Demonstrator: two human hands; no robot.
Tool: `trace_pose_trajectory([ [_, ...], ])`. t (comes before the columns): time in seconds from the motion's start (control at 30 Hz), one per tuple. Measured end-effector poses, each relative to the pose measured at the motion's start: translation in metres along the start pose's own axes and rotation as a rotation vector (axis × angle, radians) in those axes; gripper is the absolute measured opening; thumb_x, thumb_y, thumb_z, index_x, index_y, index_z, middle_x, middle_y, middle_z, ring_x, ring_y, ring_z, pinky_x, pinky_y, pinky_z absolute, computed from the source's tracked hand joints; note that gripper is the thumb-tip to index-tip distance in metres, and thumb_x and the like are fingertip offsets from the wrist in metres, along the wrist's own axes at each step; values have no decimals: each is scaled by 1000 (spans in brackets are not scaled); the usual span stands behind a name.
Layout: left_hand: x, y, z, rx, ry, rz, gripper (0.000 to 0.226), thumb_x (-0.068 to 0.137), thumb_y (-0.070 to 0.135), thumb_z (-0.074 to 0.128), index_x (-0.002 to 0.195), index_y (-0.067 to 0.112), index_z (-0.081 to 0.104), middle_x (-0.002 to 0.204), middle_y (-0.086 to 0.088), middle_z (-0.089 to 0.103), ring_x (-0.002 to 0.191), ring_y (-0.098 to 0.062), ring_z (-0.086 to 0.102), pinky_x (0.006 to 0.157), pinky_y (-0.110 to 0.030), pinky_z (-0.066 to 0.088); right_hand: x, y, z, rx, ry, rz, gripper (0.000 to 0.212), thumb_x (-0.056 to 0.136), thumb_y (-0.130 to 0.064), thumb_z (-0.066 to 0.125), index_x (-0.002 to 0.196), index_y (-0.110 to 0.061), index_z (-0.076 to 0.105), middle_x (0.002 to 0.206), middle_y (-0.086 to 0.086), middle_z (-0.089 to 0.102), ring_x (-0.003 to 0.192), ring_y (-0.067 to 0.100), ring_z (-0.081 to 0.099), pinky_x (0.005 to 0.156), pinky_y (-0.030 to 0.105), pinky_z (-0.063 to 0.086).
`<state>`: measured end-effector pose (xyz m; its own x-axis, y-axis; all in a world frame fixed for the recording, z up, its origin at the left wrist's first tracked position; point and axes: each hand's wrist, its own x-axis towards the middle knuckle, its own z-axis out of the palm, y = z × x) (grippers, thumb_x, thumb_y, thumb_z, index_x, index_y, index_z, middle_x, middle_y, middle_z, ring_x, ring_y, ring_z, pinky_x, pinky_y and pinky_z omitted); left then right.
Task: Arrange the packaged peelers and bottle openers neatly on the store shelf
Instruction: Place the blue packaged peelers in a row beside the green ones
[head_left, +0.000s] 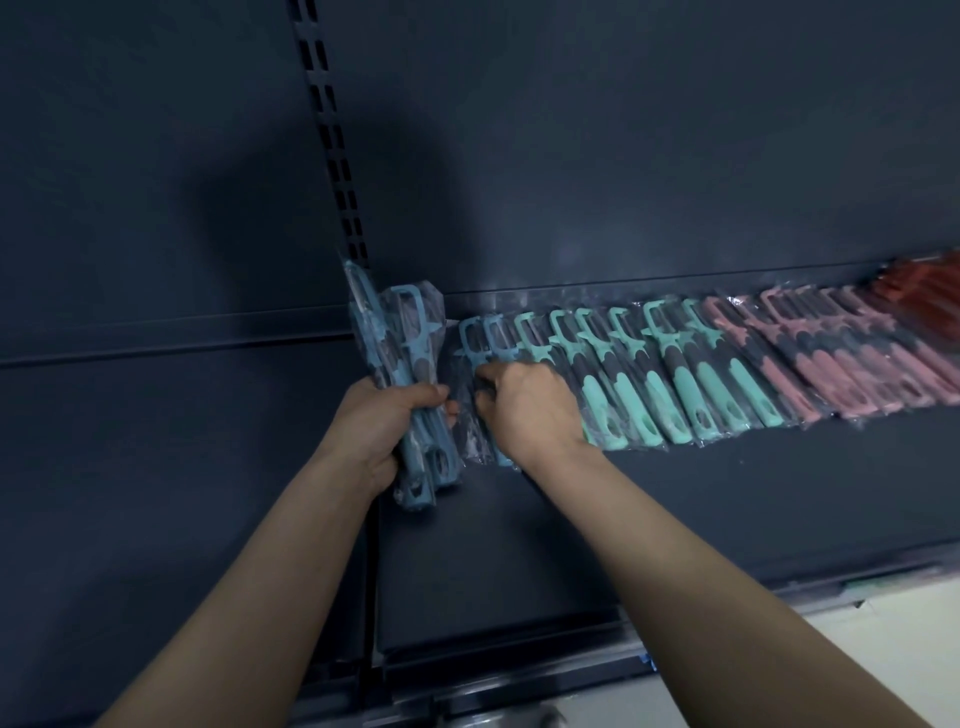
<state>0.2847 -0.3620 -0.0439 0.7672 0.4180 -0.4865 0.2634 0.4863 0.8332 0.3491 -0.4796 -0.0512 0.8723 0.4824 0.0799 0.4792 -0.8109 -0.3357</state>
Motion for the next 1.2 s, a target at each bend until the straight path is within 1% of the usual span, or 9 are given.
trace_pose_trajectory([
  [0.3, -3, 1, -3, 33, -34, -8, 16, 78, -6, 66, 92, 2, 65, 76, -11, 71, 65, -19, 69, 56, -29, 57, 1, 2, -1, 2, 16, 25, 21, 93, -16, 48, 103, -12, 66, 98, 13, 65, 97, 31, 56, 65, 28, 36],
  [0.37, -3, 1, -3, 23, -66, -20, 20, 78, -5, 65, 97, 1, 66, 83, -13, 71, 70, -21, 70, 58, -31, 57, 0, 0, -4, 144, 60, -7, 20, 92, -21, 52, 98, -10, 67, 95, 11, 66, 92, 28, 58, 67, 27, 41],
  [0.47, -3, 1, -2, -1, -90, -25, 24, 80, -5, 62, 103, 0, 66, 91, -15, 72, 76, -24, 71, 62, -33, 58, -2, -9, -10, 506, -23, 9, 23, 92, -28, 57, 92, -11, 71, 84, 7, 70, 78, 20, 63, 66, 24, 48],
  [0.63, -5, 3, -4, 1, -62, -6, 23, 80, -8, 61, 101, 1, 66, 84, -13, 73, 74, -25, 71, 58, -33, 57, -4, -15, -14, 637, -73, 57, 28, 89, -32, 63, 100, -7, 70, 94, 7, 71, 88, 19, 65, 82, 33, 52],
  [0.7, -6, 2, -5, 19, -22, 14, 23, 78, -9, 63, 99, 0, 66, 82, -12, 73, 73, -25, 71, 57, -33, 57, -6, -19, -14, 673, -79, 72, 28, 86, -31, 66, 101, -8, 68, 93, 6, 69, 86, 16, 63, 82, 33, 53],
  [0.87, -10, 4, -9, 7, -62, 7, 25, 78, -11, 62, 100, 0, 66, 90, -15, 72, 74, -24, 71, 57, -32, 57, -1, -24, -10, 675, -98, 172, 15, 83, -15, 66, 82, -1, 64, 73, 6, 58, 68, 18, 55, 62, 32, 49],
  [1.0, -10, 4, -12, -59, -86, 24, 21, 79, -13, 60, 98, -4, 64, 93, -19, 71, 76, -26, 70, 61, -33, 59, 0, -25, -10, 628, -49, 208, 18, 82, -14, 61, 68, -10, 51, 62, 1, 50, 53, 13, 44, 47, 24, 37],
  [1.1, -5, 4, -14, -47, -41, 20, 20, 79, -12, 61, 98, -5, 63, 92, -21, 68, 79, -27, 68, 68, -35, 59, -1, -25, -9, 539, -8, 189, 12, 87, -16, 55, 81, -9, 47, 70, 0, 50, 64, 19, 49, 54, 28, 36],
  [1.2, -4, 6, -17, -30, -37, 26, 18, 79, -11, 61, 95, -3, 61, 90, -18, 65, 80, -27, 67, 71, -38, 59, -1, -26, -9, 366, 57, 174, 21, 89, -17, 53, 104, -5, 46, 89, 12, 60, 82, 33, 56, 65, 33, 40],
])
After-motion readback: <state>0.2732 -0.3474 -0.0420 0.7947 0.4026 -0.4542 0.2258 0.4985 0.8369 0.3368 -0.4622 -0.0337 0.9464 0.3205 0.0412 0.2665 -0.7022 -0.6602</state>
